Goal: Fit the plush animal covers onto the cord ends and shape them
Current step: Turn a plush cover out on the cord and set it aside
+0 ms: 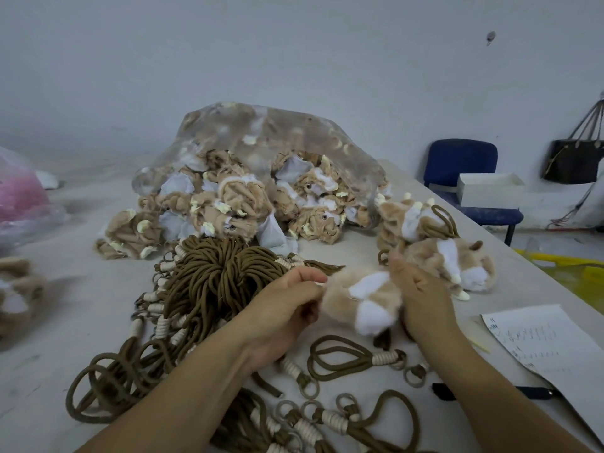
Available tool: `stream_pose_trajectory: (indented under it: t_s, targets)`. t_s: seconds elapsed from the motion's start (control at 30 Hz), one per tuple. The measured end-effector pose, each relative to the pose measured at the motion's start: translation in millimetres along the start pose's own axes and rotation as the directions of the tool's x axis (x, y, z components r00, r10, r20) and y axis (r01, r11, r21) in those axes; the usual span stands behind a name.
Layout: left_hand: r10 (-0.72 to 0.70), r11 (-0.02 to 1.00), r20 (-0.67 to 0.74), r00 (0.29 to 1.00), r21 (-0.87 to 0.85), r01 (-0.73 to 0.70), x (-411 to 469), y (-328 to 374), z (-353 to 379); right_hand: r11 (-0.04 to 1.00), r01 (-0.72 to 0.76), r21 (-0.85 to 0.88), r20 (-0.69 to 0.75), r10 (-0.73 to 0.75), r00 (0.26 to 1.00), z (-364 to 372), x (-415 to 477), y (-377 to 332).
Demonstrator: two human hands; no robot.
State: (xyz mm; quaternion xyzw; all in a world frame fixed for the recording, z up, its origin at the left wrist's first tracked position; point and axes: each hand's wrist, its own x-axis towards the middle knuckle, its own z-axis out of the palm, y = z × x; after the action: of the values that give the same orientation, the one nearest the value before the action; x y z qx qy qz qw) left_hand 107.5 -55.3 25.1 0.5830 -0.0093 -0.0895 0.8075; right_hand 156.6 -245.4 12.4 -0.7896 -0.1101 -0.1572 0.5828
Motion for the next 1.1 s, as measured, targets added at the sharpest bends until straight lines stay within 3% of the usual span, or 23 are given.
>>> stream_pose_trajectory:
  t_s: [0.07, 0.13, 0.37, 0.43, 0.53, 0.67, 0.87, 0.93, 1.0, 1.1]
  targets:
    - [-0.035, 0.996, 0.124, 0.992, -0.081, 0.045, -2.7, -0.1, 0.7, 0.997, -0.074, 0.024, 0.001, 0.074, 0.997, -3.2, 3.8, 3.8]
    - [-0.017, 0.985, 0.16, 0.987, -0.167, 0.044, -2.4, 0.1, -0.5, 0.994, -0.089, 0.06, 0.042, 0.086, 0.995, -0.6, 3.9, 4.9]
    - [0.054, 0.939, -0.011, 0.998, -0.34, -0.055, 1.7, 2.5, -12.2, 0.986, 0.165, -0.018, -0.048, -0.165, 0.985, -5.1, 1.4, -3.1]
    - [0.063, 0.933, -0.038, 0.997, -0.351, -0.072, 2.1, 2.3, -13.1, 0.968, 0.244, -0.059, 0.066, -0.24, 0.969, -2.5, -6.7, -13.5]
    - [0.071, 0.925, -0.014, 0.997, -0.373, -0.071, 0.8, 2.3, -12.3, 0.847, 0.436, -0.303, 0.292, -0.353, 0.889, 13.5, -16.3, -17.5]
    - [0.079, 0.918, 0.059, 0.995, -0.394, -0.049, -0.5, 2.1, -8.7, 0.825, 0.487, -0.288, 0.258, -0.423, 0.869, 18.6, -13.6, -13.7]
    - [0.174, 0.979, -0.056, 0.983, -0.097, -0.179, 2.1, -3.4, 0.6, 0.896, 0.406, -0.18, 0.258, -0.355, 0.899, 21.1, -19.6, -21.7]
    - [0.219, 0.973, -0.103, 0.97, 0.103, -0.209, 1.6, -4.8, 0.2, 0.914, 0.37, -0.167, 0.278, -0.317, 0.907, 22.9, -20.6, -22.7]
    - [0.334, 0.854, -0.113, 0.936, 0.456, -0.25, -0.3, -7.3, 1.5, 0.958, 0.257, -0.124, 0.268, -0.217, 0.939, 21.3, -19.7, -22.3]
    - [0.579, 0.478, 0.006, 0.816, 0.808, -0.345, -2.8, -16.7, 5.0, 0.996, 0.077, -0.032, 0.159, -0.071, 0.985, 17.6, -16.8, -22.4]
